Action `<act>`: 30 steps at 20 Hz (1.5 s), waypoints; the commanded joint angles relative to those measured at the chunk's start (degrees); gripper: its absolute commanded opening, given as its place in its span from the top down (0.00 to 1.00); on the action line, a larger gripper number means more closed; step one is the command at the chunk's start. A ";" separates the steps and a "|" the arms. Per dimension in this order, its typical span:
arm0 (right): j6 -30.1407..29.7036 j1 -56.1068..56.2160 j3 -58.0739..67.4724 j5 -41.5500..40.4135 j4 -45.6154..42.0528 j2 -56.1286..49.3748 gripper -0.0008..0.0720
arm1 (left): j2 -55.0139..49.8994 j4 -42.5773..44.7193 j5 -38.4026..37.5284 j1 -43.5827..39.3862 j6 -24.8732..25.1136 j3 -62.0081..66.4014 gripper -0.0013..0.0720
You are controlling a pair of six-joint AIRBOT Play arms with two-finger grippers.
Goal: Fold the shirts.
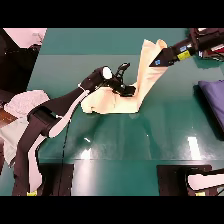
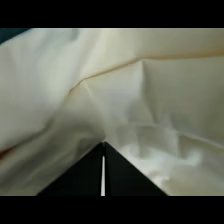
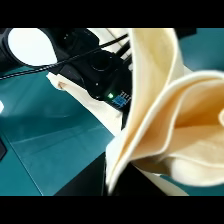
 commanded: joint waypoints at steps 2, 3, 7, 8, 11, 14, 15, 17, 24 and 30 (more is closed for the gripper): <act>0.39 2.89 2.49 -1.36 0.22 -1.99 0.97 | 4.87 10.75 -4.92 2.32 0.17 0.15 0.95; 0.37 3.56 1.77 -2.01 0.55 -2.01 0.97 | 7.02 13.60 -6.69 3.32 0.22 0.15 0.95; -2.84 8.81 -1.60 -6.84 0.48 -2.03 0.97 | 16.46 25.86 -13.42 10.71 0.31 0.15 0.95; -3.21 10.75 -2.47 -9.16 0.46 -2.19 0.97 | 18.84 28.30 -14.69 13.05 0.33 0.15 0.95; -6.14 18.34 -2.71 -15.17 1.29 -6.16 0.97 | 26.16 31.28 -17.55 20.65 1.68 0.15 0.94; -11.85 26.69 -1.11 -23.61 3.13 -14.16 0.68 | 31.78 31.28 -17.59 26.10 1.62 0.17 0.94; -12.39 28.76 1.14 -25.62 3.37 -17.29 0.35 | 33.18 31.28 -17.94 27.26 1.57 0.17 0.94; -12.39 30.86 5.97 -26.60 3.23 -21.38 0.14 | 34.80 31.30 -19.10 28.37 1.53 0.13 0.94; -5.77 18.75 -11.34 -14.36 -10.51 -9.62 0.23 | 35.45 24.26 -21.44 28.28 1.51 0.11 0.94; -1.49 -1.66 -38.69 -21.55 -3.45 1.27 0.00 | 35.45 21.18 -20.68 28.28 1.55 0.11 0.94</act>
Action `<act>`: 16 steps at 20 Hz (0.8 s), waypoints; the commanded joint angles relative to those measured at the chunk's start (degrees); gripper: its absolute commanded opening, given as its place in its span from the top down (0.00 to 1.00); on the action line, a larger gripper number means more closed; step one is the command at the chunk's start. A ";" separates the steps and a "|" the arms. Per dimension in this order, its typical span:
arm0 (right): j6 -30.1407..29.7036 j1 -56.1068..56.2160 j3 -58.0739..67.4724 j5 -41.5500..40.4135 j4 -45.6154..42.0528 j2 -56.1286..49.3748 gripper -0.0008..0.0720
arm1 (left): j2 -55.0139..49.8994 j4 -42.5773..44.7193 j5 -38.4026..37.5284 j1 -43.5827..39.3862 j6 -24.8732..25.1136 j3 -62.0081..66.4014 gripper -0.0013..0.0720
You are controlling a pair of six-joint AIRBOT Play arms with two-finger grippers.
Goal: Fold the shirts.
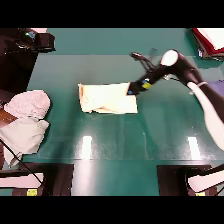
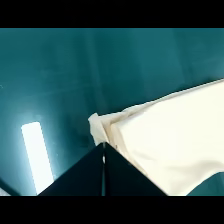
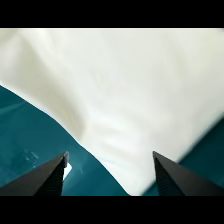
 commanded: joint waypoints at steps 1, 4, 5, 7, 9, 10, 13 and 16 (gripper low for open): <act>1.73 -10.73 -14.08 -4.04 7.80 4.04 0.00 | 0.04 -1.95 0.61 0.07 0.02 0.00 0.94; -1.18 -13.86 -18.36 -5.14 17.31 0.92 0.00 | 0.04 -2.71 1.16 0.07 0.02 0.00 0.94; -2.36 -13.73 -18.69 -5.27 20.35 -0.52 0.00 | 0.04 -2.86 1.18 0.07 0.02 0.00 0.94; -4.33 -12.28 -17.81 -5.68 25.88 -3.67 0.00 | 0.04 -3.13 1.09 0.07 0.04 0.00 0.94; -4.37 -9.51 -14.71 -6.03 27.36 -6.78 0.01 | 0.04 -3.61 1.09 0.07 0.17 0.00 0.94; -4.33 -7.85 -12.33 -6.01 27.39 -8.50 0.01 | 0.04 -3.61 1.09 0.07 0.17 0.00 0.94; -4.11 -3.26 -5.64 -6.43 27.43 -13.00 0.07 | 0.04 -3.63 0.98 0.07 0.20 0.00 0.94; -3.17 -0.07 -0.20 -6.67 27.32 -16.37 0.33 | 0.04 -3.69 0.96 0.07 0.20 0.00 0.94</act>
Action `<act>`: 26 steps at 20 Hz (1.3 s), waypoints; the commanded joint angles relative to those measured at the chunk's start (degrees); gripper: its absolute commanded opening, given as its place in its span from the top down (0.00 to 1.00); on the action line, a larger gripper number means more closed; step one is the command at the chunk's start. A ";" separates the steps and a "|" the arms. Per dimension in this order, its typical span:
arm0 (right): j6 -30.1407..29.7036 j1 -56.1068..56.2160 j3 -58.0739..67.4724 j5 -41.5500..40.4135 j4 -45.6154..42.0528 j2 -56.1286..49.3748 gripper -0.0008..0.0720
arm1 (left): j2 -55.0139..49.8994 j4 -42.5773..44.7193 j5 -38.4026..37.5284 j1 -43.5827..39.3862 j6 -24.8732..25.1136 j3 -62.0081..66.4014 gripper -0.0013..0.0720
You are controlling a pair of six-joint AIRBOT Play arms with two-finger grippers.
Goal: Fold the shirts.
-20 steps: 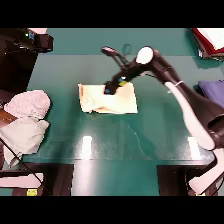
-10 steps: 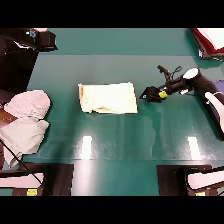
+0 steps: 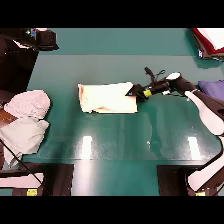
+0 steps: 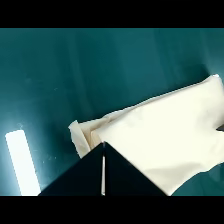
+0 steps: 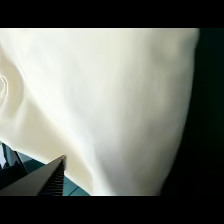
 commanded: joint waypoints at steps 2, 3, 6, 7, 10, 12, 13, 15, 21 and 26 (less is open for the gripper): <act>0.37 4.15 6.97 -0.81 1.05 -4.11 0.57 | 0.04 -0.22 -0.09 0.04 0.04 0.00 0.94; 0.28 4.28 7.61 -0.98 0.96 -4.09 0.83 | 0.04 -0.22 -0.17 0.04 0.04 0.00 0.94; -0.28 3.54 10.01 -0.31 0.57 -3.63 0.97 | 0.04 -0.57 -1.29 0.00 0.02 0.00 0.94; -0.28 2.56 10.14 -0.15 0.55 -2.36 0.97 | 0.04 -0.63 -1.60 -0.44 0.02 0.00 0.94; 0.33 -3.69 10.10 0.76 -4.52 4.85 0.97 | 0.04 -0.66 -2.40 -3.41 0.02 0.00 0.94; 3.06 -10.03 10.10 3.08 -10.58 10.54 0.97 | 0.04 -0.68 -2.19 -6.14 0.04 0.00 0.94; 3.65 -13.55 10.10 4.48 -13.38 13.20 0.97 | 0.04 -0.66 -1.42 -7.61 0.04 0.00 0.94; 4.35 -21.62 10.10 5.90 -17.62 18.16 0.97 | 0.04 -0.66 0.63 -10.21 0.02 0.00 0.94; 4.83 -45.27 10.12 5.92 -18.91 22.99 0.97 | 0.04 -0.66 6.08 -17.09 -0.02 0.00 0.94; 3.30 -55.12 10.16 2.54 -17.18 20.24 0.97 | 0.04 -0.68 6.14 -20.00 -0.17 0.00 0.94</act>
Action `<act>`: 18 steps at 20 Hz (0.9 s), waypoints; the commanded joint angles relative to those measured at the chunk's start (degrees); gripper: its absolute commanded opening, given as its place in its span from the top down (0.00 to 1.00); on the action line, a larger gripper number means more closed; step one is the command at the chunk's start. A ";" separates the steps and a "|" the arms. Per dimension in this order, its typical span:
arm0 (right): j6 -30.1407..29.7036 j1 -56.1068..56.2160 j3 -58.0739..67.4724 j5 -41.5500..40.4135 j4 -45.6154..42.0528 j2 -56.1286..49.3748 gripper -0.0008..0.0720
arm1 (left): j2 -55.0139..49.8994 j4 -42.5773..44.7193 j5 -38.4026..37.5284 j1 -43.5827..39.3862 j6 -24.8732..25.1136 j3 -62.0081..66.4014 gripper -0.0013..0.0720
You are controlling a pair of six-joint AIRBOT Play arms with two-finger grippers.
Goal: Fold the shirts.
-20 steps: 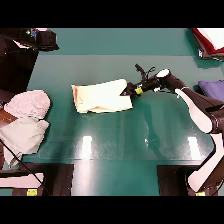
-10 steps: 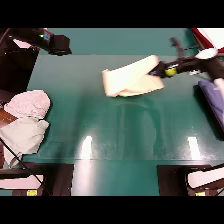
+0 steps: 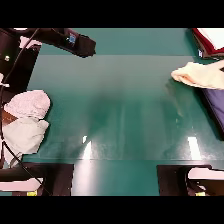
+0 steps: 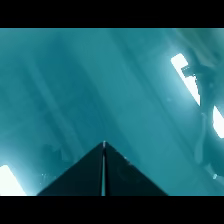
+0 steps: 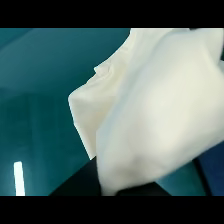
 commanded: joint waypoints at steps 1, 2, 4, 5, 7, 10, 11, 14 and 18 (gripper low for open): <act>-3.04 -6.95 0.07 -2.43 3.50 -1.22 0.97 | 0.02 0.15 0.68 -1.64 -0.17 0.00 0.94; -4.68 -7.82 0.07 -3.19 6.51 -1.36 0.97 | 0.02 0.13 0.68 -1.64 -0.17 0.00 0.94; -5.53 -9.44 0.74 -5.57 11.78 -1.27 0.97 | 0.02 0.13 0.68 -1.64 -0.17 0.00 0.94; -6.19 -10.19 2.03 -5.95 13.07 -1.27 0.97 | 0.02 0.13 0.66 -1.64 -0.17 0.00 0.94; -6.91 -11.41 6.29 -4.24 13.09 -1.27 0.97 | 0.02 0.15 0.66 -1.64 -0.13 0.00 0.94; -7.02 -13.29 12.96 0.79 13.07 -1.27 0.97 | 0.02 0.17 0.70 -1.64 0.04 0.00 0.94; -7.02 -14.03 14.64 3.10 12.87 -1.27 0.97 | 0.02 0.24 0.68 -1.64 0.04 0.00 0.94; -6.80 -16.44 16.44 8.17 12.57 -0.87 0.97 | 0.02 0.52 0.66 -1.64 0.07 0.00 0.94; -6.60 -19.87 8.90 9.07 4.66 3.67 0.97 | 0.02 0.55 0.61 -1.64 0.09 0.00 0.94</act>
